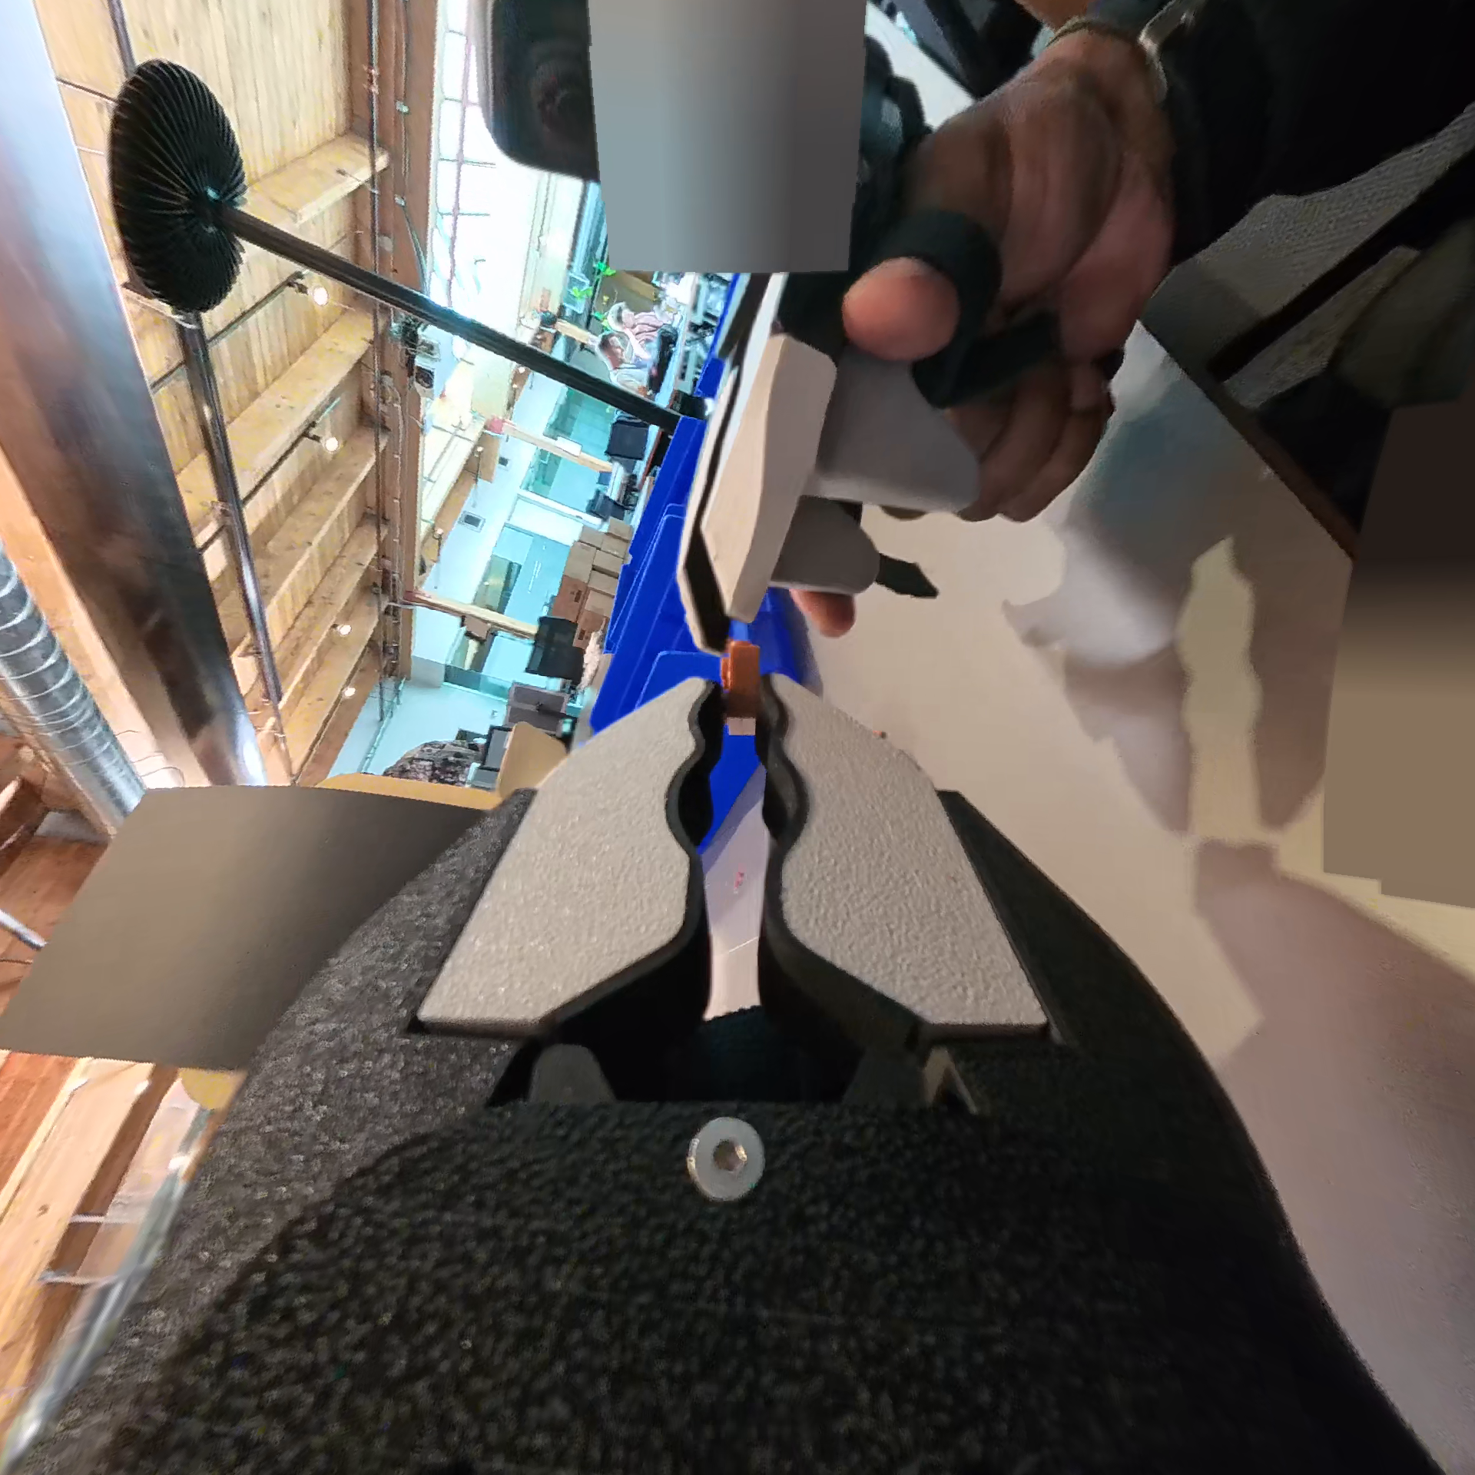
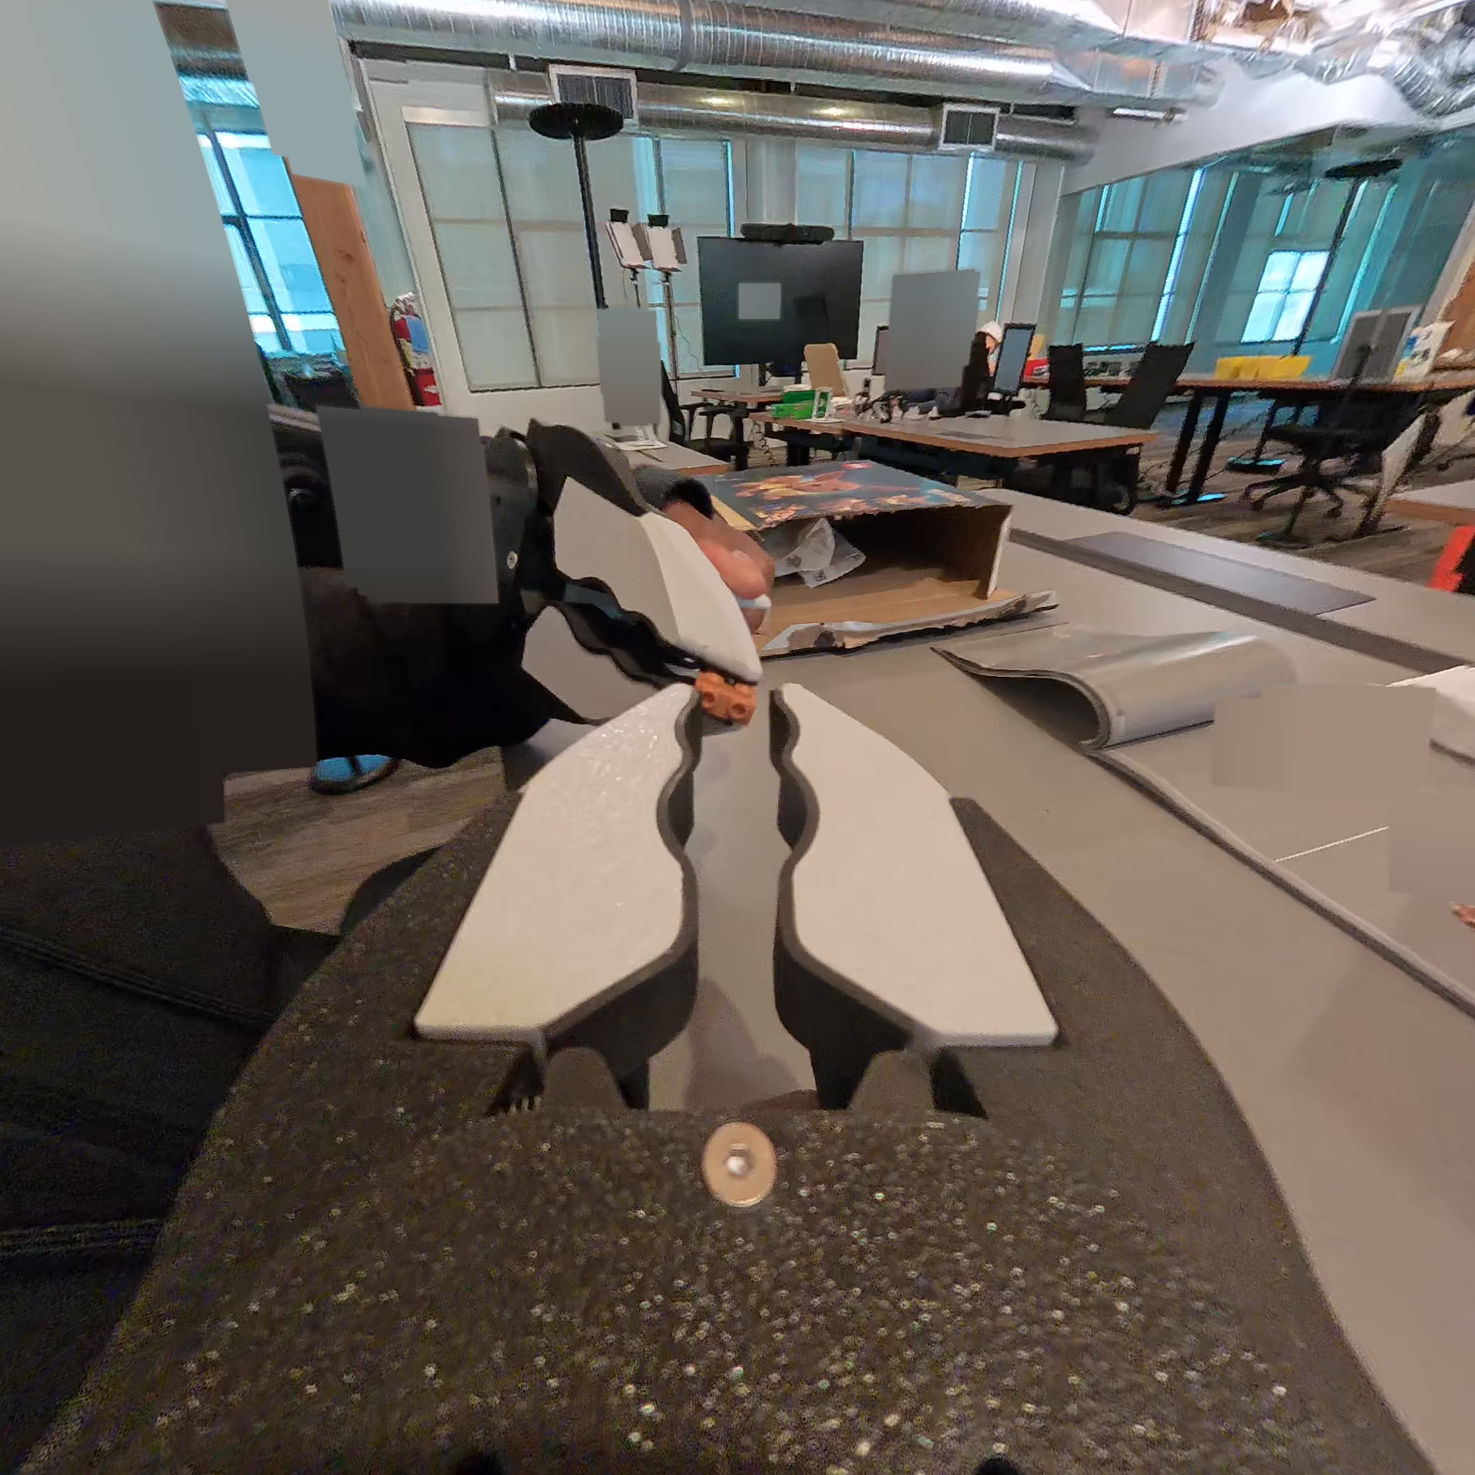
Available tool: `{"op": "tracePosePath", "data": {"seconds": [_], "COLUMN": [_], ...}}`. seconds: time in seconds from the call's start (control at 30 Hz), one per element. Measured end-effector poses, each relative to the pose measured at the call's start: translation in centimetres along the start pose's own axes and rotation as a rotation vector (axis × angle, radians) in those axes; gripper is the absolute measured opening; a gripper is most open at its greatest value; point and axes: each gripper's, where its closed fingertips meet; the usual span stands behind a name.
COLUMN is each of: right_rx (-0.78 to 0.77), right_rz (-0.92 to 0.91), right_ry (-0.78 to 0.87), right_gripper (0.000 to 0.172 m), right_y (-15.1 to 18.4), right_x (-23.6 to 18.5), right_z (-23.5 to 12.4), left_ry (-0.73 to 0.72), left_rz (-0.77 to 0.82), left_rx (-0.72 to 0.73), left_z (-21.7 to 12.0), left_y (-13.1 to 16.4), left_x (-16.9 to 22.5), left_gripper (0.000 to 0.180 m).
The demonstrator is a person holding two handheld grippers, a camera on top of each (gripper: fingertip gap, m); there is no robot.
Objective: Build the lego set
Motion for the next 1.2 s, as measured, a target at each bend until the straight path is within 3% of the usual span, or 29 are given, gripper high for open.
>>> {"op": "tracePosePath", "data": {"seconds": [0.27,0.33,0.47,0.53,0.77,0.93,1.2], "right_rx": [-0.076,-0.075,-0.073,-0.056,0.007,0.011,-0.005], "right_rz": [0.088,0.089,0.071,0.079,0.149,0.155,0.142], "right_ry": [-0.035,-0.041,-0.025,-0.015,-0.087,-0.117,-0.115], "right_gripper": [0.041,0.027,0.018,0.017,0.017,0.017,0.017], "right_y": [1.2,1.3,1.7,1.7,1.1,1.1,1.2], "right_x": [-0.5,-0.8,-0.7,-0.4,-0.9,-1.3,-1.4], "right_z": [0.9,1.0,1.0,0.9,0.6,0.7,0.9], "left_ry": [-0.051,-0.056,-0.066,-0.078,-0.082,-0.091,-0.088], "left_rz": [0.132,0.161,0.133,0.088,0.064,0.082,0.082], "left_rx": [-0.044,-0.056,-0.051,-0.023,0.002,0.028,0.017], "left_z": [0.4,0.6,0.7,0.4,0.2,0.4,0.2], "left_y": [0.1,0.2,0.8,0.8,0.7,0.0,0.3], "left_x": [0.3,0.5,0.7,0.6,0.7,0.7,0.7], "left_gripper": [0.008,0.008,0.008,0.02,0.022,0.008,0.008]}}
Point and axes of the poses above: each gripper's, where its closed fingertips meet, z out along the fingers, y out of its underside, x = y × z across the jaws, and after that the axes turned 12 degrees about -z, right-handed
